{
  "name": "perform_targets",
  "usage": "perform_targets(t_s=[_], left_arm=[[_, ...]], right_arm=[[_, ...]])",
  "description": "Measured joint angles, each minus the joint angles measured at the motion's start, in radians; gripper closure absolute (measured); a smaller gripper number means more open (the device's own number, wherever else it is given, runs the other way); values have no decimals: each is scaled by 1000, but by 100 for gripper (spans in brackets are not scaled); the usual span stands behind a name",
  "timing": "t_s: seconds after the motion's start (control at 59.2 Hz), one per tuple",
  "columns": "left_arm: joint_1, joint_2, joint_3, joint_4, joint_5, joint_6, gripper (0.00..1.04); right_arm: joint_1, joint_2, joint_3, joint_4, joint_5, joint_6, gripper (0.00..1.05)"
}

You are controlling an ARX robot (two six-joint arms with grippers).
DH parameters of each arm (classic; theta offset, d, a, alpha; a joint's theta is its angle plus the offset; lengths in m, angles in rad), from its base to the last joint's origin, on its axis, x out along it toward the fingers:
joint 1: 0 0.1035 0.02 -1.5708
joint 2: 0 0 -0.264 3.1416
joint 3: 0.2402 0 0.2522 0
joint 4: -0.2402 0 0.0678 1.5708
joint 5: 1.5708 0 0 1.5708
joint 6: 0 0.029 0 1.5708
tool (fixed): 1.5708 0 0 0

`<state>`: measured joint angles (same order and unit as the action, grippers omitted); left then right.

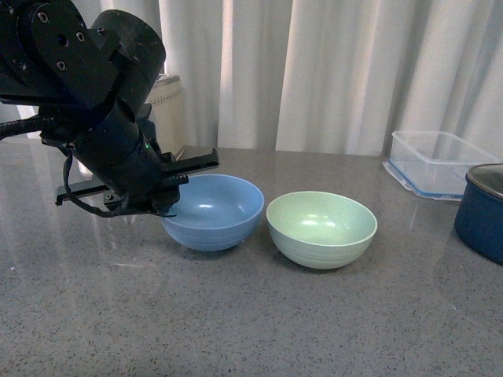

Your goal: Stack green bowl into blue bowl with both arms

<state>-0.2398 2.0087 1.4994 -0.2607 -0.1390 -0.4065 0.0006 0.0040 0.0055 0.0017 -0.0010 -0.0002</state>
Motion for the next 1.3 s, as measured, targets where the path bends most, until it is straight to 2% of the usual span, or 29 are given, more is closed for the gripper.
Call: perform_targets(t_s=[0.473,0.743,0.946,1.081,1.3], left_arm=[[0,39,16,16,6,-8,101],[-1,25,14,35,9,-8,62],[0,-94,-85,132,-85,65,32],[-4,-304,-295,261,-185,197,6],[-28,-647,-661,253,-219,307,7]], right_arm=[[0,0,0,0,0,0,10],[0,0,0,0,0,0,10],[0,0,0,0,0,0,10],[0,0,0,0,0,0,10],[0,0,0,0,0,0,10]])
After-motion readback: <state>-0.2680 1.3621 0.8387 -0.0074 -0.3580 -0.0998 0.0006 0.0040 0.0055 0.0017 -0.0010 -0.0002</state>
